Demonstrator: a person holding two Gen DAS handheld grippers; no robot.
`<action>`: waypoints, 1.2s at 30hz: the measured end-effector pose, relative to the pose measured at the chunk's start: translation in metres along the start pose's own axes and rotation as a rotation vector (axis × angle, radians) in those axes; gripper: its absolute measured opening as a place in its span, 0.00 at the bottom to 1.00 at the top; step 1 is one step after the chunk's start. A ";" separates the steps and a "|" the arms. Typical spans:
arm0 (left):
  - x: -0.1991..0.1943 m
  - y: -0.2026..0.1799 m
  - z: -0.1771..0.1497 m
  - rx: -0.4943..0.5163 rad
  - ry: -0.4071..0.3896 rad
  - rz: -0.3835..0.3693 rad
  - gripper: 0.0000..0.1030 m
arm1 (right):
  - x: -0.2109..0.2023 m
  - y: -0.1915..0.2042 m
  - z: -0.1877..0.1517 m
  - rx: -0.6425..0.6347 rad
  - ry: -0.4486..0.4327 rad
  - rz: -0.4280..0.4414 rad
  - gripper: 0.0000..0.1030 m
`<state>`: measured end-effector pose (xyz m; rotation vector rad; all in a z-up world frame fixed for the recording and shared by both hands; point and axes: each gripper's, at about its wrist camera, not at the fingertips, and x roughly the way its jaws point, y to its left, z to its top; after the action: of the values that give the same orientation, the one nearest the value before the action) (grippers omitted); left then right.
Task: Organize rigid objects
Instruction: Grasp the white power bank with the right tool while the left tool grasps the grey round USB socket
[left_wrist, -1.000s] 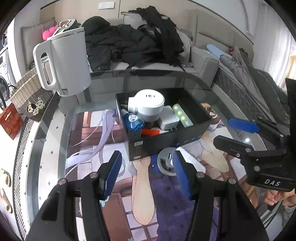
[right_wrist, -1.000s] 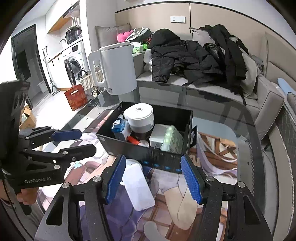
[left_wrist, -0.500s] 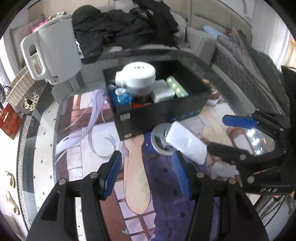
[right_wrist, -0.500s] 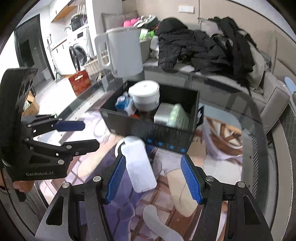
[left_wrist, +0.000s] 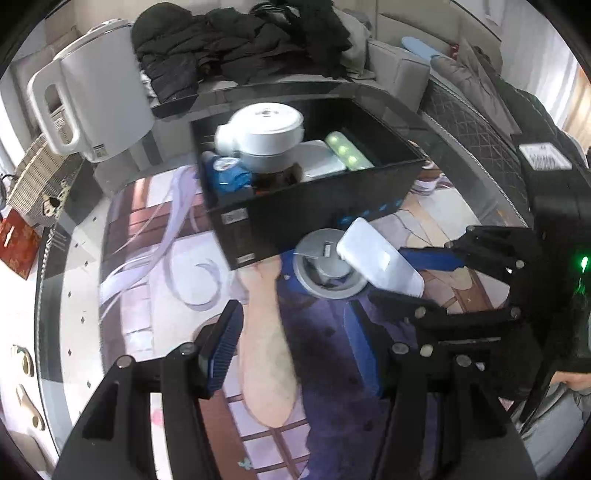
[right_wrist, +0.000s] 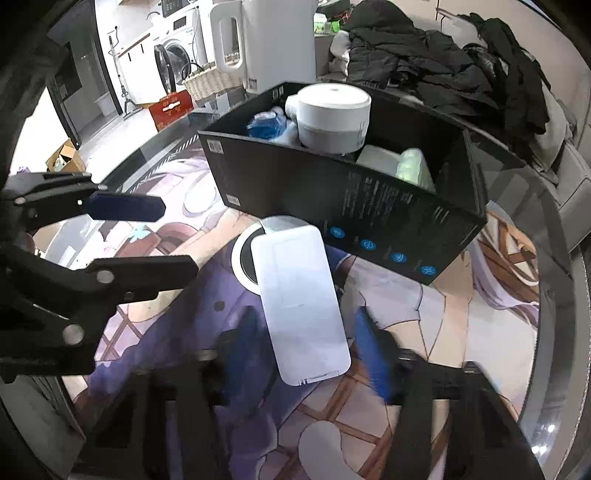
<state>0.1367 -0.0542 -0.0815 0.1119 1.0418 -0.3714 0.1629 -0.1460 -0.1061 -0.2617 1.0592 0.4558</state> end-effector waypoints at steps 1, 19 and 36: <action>0.002 -0.004 0.001 0.011 0.000 -0.005 0.55 | -0.001 -0.002 -0.001 0.007 -0.001 -0.007 0.39; 0.048 -0.044 0.028 0.096 0.002 0.018 0.56 | -0.013 -0.054 -0.026 0.098 0.001 -0.034 0.38; 0.026 -0.025 0.003 0.068 -0.002 0.009 0.55 | -0.019 -0.044 -0.026 0.088 -0.011 -0.020 0.38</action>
<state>0.1417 -0.0845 -0.1001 0.1767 1.0267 -0.3990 0.1559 -0.2005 -0.1019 -0.1910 1.0621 0.3910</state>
